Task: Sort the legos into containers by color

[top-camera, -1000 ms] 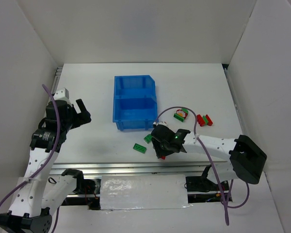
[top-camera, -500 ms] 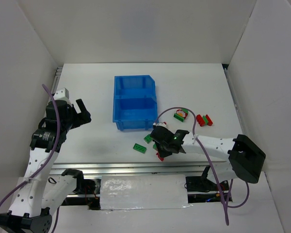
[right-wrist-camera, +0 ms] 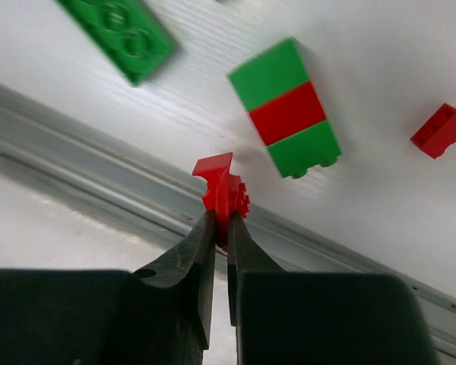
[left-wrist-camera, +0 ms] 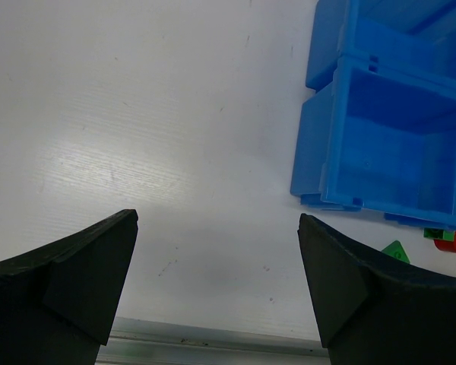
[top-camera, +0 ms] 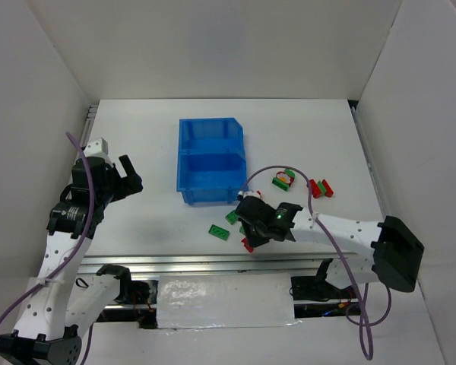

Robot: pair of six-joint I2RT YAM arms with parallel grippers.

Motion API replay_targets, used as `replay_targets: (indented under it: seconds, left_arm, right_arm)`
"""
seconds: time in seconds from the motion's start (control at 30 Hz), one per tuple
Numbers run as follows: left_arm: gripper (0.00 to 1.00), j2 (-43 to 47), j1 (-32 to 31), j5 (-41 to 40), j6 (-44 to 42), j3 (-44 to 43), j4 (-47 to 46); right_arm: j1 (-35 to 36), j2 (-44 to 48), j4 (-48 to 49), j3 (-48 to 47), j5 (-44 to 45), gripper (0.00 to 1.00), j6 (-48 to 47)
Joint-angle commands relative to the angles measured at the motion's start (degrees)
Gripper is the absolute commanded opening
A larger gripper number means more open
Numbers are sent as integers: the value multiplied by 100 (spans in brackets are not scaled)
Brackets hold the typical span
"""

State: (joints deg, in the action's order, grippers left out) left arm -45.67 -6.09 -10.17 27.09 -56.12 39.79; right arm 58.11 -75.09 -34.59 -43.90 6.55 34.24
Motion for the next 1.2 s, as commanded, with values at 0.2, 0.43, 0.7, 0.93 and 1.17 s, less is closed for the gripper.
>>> replay_targets:
  seconds: [0.2, 0.43, 0.7, 0.93, 1.17]
  left_arm:
    - [100, 164, 2, -195, -2, -40, -130]
    - [100, 76, 2, -257, 24, -48, -103]
    - [99, 49, 2, -152, -11, -40, -147]
    - [99, 146, 2, -310, 51, -57, -94]
    - [100, 199, -7, -239, 24, -31, -138]
  right_arm:
    - [-149, 883, -101, -1497, 425, 0, -304]
    - [-1450, -110, 654, -2754, 418, 0, -637]
    - [-2180, -2043, 971, -4774, 567, 0, -831]
    - [-2515, -4082, 866, -6813, 856, 4, -1103]
    - [-2515, -5244, 357, -8354, 507, 68, -1569]
